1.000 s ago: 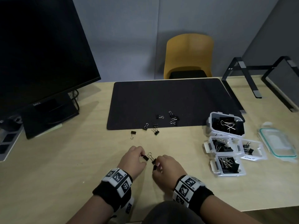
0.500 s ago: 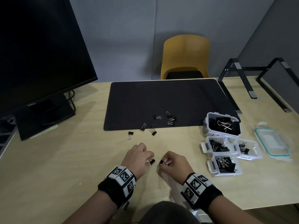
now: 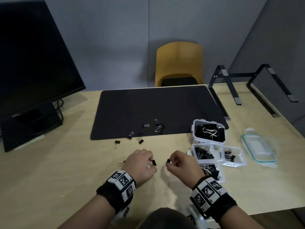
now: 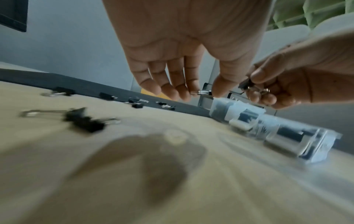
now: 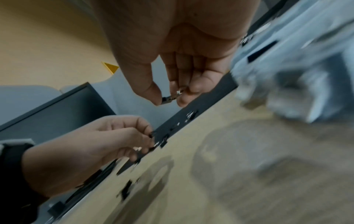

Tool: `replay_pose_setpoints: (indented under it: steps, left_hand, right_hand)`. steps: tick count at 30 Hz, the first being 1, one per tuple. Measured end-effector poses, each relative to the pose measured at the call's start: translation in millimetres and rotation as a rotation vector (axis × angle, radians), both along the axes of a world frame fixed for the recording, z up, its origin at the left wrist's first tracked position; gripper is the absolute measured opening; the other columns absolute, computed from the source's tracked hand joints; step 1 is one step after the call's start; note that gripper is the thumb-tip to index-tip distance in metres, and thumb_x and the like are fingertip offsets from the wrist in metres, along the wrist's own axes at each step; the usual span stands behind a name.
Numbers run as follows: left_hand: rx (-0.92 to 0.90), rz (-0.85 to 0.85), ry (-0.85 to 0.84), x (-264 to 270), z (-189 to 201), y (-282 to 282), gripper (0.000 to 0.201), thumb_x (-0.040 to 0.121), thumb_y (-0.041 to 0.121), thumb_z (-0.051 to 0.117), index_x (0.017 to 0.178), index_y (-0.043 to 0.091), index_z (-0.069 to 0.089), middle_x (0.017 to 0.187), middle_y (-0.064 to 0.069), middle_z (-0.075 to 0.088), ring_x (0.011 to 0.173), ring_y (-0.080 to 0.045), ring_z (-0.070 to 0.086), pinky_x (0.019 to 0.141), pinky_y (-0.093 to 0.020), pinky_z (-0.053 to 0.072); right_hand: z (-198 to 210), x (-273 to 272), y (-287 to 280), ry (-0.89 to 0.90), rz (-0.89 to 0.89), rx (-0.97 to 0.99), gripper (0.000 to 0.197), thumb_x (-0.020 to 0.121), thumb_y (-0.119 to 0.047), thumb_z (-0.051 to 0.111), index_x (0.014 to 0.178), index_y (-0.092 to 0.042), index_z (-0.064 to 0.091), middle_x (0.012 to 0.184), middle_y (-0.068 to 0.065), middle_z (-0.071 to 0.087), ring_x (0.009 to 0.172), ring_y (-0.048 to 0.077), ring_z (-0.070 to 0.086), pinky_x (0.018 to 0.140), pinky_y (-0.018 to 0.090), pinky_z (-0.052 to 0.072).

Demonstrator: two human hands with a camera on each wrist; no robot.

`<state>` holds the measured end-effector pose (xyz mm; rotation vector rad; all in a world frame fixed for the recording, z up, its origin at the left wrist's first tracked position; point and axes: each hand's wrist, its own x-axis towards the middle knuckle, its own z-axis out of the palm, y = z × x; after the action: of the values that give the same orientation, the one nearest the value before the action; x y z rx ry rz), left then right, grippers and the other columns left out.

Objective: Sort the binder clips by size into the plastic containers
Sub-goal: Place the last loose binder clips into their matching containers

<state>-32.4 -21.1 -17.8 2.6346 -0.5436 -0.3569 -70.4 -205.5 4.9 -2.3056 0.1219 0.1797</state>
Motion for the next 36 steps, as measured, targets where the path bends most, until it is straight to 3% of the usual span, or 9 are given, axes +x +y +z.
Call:
replay_pose_setpoints:
  steps: [6, 11, 16, 21, 24, 29, 33, 36]
  left_hand:
    - [-0.259, 0.148, 0.127, -2.7, 24.4, -62.8, 0.011, 0.077, 0.030, 0.061, 0.082, 0.029, 0.051, 0.078, 0.011, 0.057, 0.073, -0.009, 0.053, 0.074, -0.028, 0.048]
    - [-0.299, 0.088, 0.155, 1.9, 34.4, -114.3, 0.012, 0.079, 0.027, 0.063, 0.084, 0.030, 0.053, 0.078, 0.010, 0.057, 0.076, -0.014, 0.057, 0.076, -0.031, 0.050]
    - [-0.298, 0.031, 0.125, 4.3, 39.7, -158.3, 0.010, 0.080, 0.024, 0.062, 0.089, 0.022, 0.060, 0.078, 0.009, 0.056, 0.073, -0.012, 0.052, 0.071, -0.024, 0.045]
    - [-0.273, -0.001, 0.141, 5.7, 35.8, -197.9, 0.011, 0.080, 0.025, 0.061, 0.090, 0.024, 0.057, 0.083, 0.010, 0.057, 0.073, -0.010, 0.052, 0.073, -0.026, 0.047]
    - [-0.235, -0.062, 0.098, 4.3, 36.5, -223.4, 0.019, 0.083, 0.026, 0.059, 0.100, 0.021, 0.057, 0.097, 0.006, 0.056, 0.086, -0.012, 0.054, 0.079, -0.028, 0.047]
    - [-0.159, -0.081, 0.047, 2.2, 32.3, -255.3, 0.024, 0.090, 0.027, 0.057, 0.112, 0.018, 0.056, 0.111, 0.001, 0.053, 0.100, -0.018, 0.055, 0.087, -0.033, 0.047]
    - [-0.092, -0.079, 0.059, 0.7, 26.4, -261.7, 0.035, 0.090, 0.022, 0.057, 0.124, 0.015, 0.052, 0.121, -0.003, 0.051, 0.110, -0.022, 0.054, 0.091, -0.034, 0.046]
    - [-0.094, -0.067, 0.033, 0.3, 28.5, -255.0, 0.034, 0.090, 0.019, 0.055, 0.124, 0.017, 0.052, 0.121, -0.002, 0.050, 0.110, -0.022, 0.053, 0.091, -0.035, 0.046]
  right_hand:
    - [14.6, -11.1, -93.0, -0.061, -0.217, -0.047, 0.009, 0.076, -0.021, 0.068, 0.078, -0.020, 0.059, 0.070, -0.009, 0.063, 0.071, 0.009, 0.060, 0.063, 0.021, 0.044]
    - [7.2, -12.1, -159.3, -0.034, -0.324, -0.163, 0.009, 0.076, -0.024, 0.066, 0.078, -0.019, 0.059, 0.071, -0.006, 0.064, 0.073, 0.016, 0.059, 0.066, 0.029, 0.046]
    - [0.3, -10.3, -189.7, -0.030, -0.305, -0.220, 0.013, 0.078, -0.027, 0.066, 0.085, -0.017, 0.060, 0.076, -0.003, 0.063, 0.076, 0.019, 0.059, 0.065, 0.027, 0.043]
    - [-6.3, -11.8, -201.2, -0.064, -0.214, -0.186, 0.014, 0.080, -0.024, 0.066, 0.092, -0.018, 0.061, 0.078, -0.006, 0.059, 0.072, 0.013, 0.054, 0.057, 0.015, 0.035]
    - [-8.8, -16.1, -209.9, -0.106, -0.239, -0.160, 0.015, 0.081, -0.019, 0.067, 0.095, -0.016, 0.061, 0.088, -0.004, 0.054, 0.075, 0.013, 0.052, 0.065, 0.021, 0.034]
    - [-13.1, -19.9, -218.3, -0.104, -0.249, -0.103, 0.018, 0.080, -0.011, 0.065, 0.097, -0.014, 0.062, 0.096, -0.001, 0.052, 0.078, 0.012, 0.052, 0.064, 0.011, 0.033]
    - [-13.1, -21.0, -218.3, -0.088, -0.225, -0.100, 0.019, 0.081, -0.011, 0.064, 0.099, -0.015, 0.062, 0.096, -0.002, 0.054, 0.079, 0.011, 0.052, 0.067, 0.015, 0.034]
    - [-10.7, -20.7, -217.1, -0.090, -0.219, -0.107, 0.019, 0.081, -0.012, 0.064, 0.100, -0.015, 0.062, 0.095, -0.003, 0.053, 0.078, 0.010, 0.052, 0.064, 0.008, 0.033]
